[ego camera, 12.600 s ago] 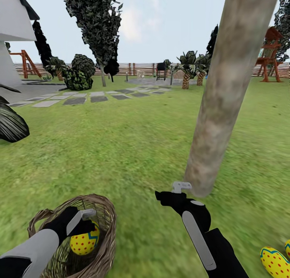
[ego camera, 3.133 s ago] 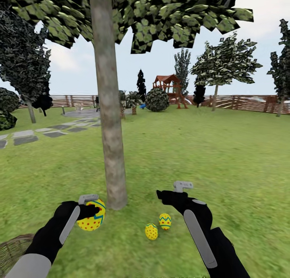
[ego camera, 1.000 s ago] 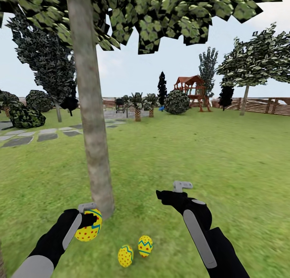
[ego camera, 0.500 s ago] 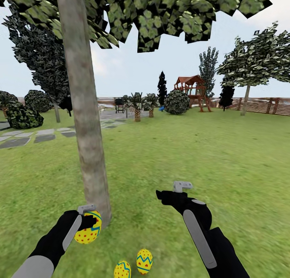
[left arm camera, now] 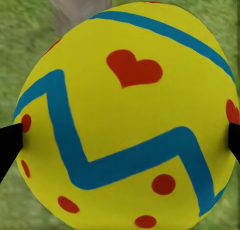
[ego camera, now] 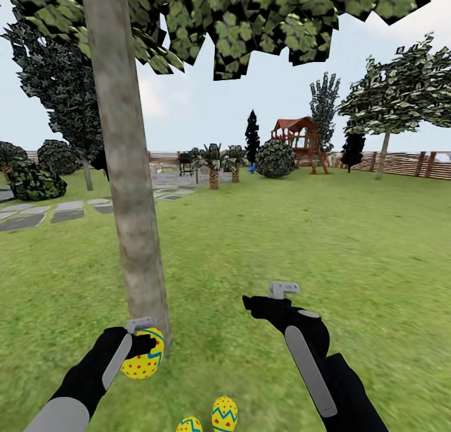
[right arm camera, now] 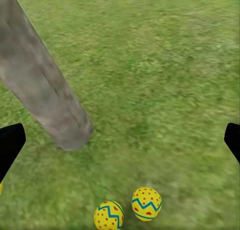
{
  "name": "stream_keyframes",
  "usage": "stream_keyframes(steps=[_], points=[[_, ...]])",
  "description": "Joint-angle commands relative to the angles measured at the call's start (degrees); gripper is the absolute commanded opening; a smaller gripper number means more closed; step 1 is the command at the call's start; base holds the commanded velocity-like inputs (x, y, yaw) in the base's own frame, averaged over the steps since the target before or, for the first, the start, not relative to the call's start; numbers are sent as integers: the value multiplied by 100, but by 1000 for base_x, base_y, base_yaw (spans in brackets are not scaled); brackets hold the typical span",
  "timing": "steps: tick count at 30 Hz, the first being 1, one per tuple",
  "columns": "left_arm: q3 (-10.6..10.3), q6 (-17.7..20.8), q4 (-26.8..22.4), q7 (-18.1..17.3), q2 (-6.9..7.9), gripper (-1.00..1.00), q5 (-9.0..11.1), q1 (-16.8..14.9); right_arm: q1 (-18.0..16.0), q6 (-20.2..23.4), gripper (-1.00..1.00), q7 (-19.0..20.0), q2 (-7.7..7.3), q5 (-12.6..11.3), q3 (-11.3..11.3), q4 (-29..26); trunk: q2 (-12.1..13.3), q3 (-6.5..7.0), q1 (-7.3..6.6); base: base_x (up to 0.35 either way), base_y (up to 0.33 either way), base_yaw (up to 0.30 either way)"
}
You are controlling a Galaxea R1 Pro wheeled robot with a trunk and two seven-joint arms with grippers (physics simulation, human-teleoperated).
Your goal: Take the three Easter eggs out of the wicker basket on the lawn in the garden, then place them on the lawn next to a single tree (choose any tree) so that all three eggs are next to the same tree and none are left in the basket.
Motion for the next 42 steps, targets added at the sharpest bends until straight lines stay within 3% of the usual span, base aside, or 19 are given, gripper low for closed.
stream_keyframes(steps=[1, 6, 28, 35, 42], points=[[-21, 22, -7, 40, 3, -100, 56, -3, -6, 12, 100, -61, 1, -61, 7, -7, -5, -8, 0, 2, 0, 0], [-23, 20, -7, 15, -2, -100, 56, -3, -6, 12, 100, -61, 0, -60, 3, -7, -5, -8, 0, 0, 0, 0], [-7, -33, 287, 10, -3, -100, 65, -3, -6, 18, 100, -61, 1, -60, 8, 0, -887, -403, 484, 0, 0, 0], [17, -40, 871, 4, -3, -100, 85, -48, -6, 4, 100, -56, 2, -59, 16, 0, -1168, -528, 637, 0, 0, 0], [25, -110, 979, 3, -3, -100, 85, -56, -6, 6, 100, -57, 5, -55, 13, 0, -1449, -654, 791, 0, 0, 0]])
